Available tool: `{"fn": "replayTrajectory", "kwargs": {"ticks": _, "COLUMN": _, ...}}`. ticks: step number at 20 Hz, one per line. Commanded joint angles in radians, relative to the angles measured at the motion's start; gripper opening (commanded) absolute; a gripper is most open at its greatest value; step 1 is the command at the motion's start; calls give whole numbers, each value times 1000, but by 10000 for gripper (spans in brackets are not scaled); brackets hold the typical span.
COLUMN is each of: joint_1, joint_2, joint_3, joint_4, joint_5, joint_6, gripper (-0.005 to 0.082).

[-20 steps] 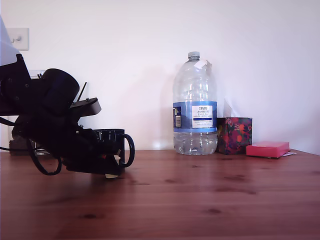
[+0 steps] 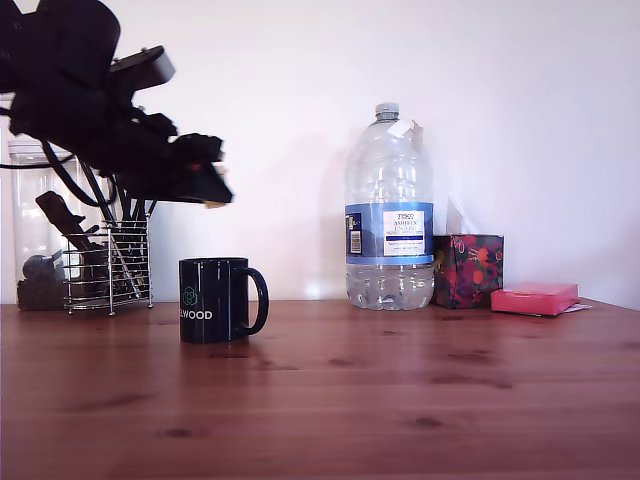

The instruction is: Pick up the coffee capsules from the table one by one and drop them inside the nearest coffee cup

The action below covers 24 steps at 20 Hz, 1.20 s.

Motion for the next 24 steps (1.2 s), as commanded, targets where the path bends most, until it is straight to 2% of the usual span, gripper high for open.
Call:
{"fn": "replayTrajectory", "kwargs": {"ticks": 1, "joint_1": -3, "joint_2": 19, "joint_3": 12, "joint_4": -39, "joint_5": 5, "joint_6": 5, "gripper": 181}}
{"fn": "replayTrajectory", "kwargs": {"ticks": 8, "joint_1": -1, "joint_2": 40, "joint_3": 50, "joint_4": -98, "joint_5": 3, "joint_6": 4, "gripper": 181}}
{"fn": "replayTrajectory", "kwargs": {"ticks": 13, "joint_1": -1, "joint_2": 152, "joint_3": 209, "joint_4": -244, "joint_5": 3, "joint_6": 3, "gripper": 181}}
{"fn": "replayTrajectory", "kwargs": {"ticks": 18, "joint_1": -1, "joint_2": 273, "joint_3": 390, "joint_4": -449, "joint_5": -4, "joint_6": 3, "gripper": 181}}
{"fn": "replayTrajectory", "kwargs": {"ticks": 24, "joint_1": 0, "joint_2": 313, "joint_3": 428, "joint_4": -512, "joint_5": -7, "joint_6": 3, "gripper": 181}}
